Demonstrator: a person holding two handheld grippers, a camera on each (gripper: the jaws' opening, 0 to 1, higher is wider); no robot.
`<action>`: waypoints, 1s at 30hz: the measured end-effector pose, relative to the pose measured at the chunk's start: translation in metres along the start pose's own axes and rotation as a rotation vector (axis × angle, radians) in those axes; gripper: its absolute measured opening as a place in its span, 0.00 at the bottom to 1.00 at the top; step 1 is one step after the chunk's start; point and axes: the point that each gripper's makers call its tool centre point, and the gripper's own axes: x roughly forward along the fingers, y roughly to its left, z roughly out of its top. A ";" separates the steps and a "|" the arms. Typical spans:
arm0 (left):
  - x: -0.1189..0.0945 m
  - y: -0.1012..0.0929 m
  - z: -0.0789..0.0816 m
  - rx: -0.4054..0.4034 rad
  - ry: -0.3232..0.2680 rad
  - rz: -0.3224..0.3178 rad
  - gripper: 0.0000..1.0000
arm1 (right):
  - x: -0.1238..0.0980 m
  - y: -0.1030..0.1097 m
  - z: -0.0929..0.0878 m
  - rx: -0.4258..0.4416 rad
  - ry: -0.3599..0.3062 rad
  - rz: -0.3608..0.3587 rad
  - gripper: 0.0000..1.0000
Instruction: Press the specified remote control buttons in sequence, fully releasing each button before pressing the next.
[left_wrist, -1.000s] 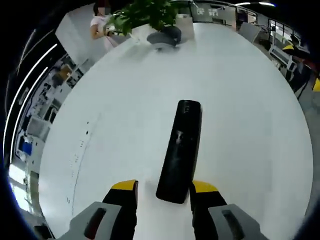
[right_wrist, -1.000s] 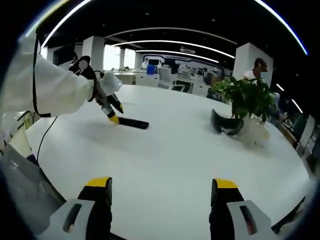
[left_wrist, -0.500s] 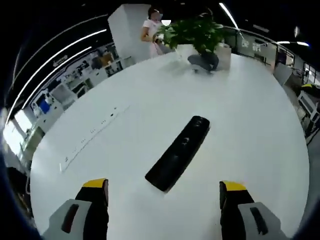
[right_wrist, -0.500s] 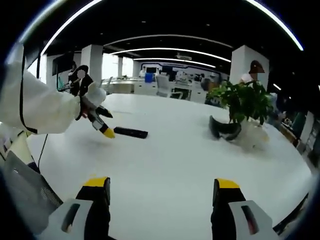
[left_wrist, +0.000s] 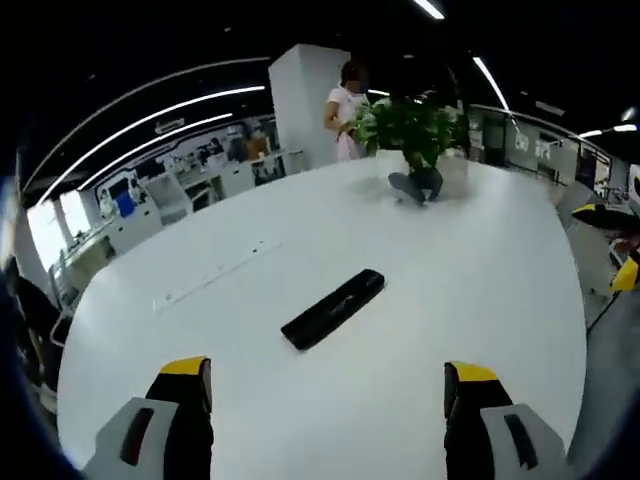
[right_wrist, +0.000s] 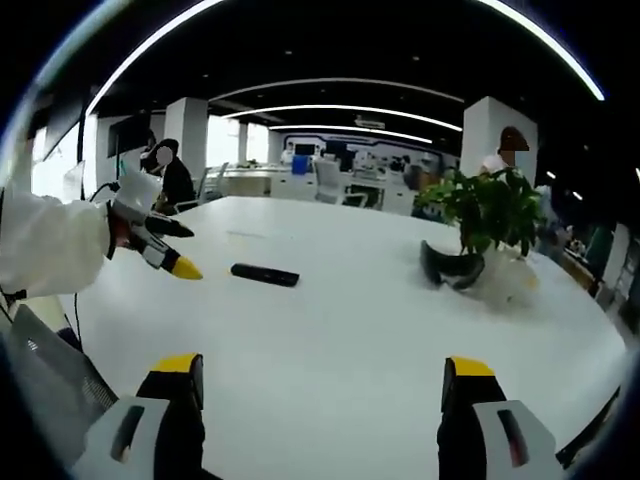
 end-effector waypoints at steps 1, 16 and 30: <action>-0.007 -0.002 0.000 -0.010 -0.010 0.011 1.00 | 0.000 0.000 0.001 -0.007 -0.004 -0.003 0.99; -0.097 -0.029 -0.009 -0.129 -0.146 0.138 1.00 | -0.003 -0.001 0.004 -0.011 -0.028 -0.009 0.99; -0.145 -0.031 -0.038 -0.168 -0.187 0.273 1.00 | -0.005 -0.004 0.005 -0.014 -0.035 -0.027 0.97</action>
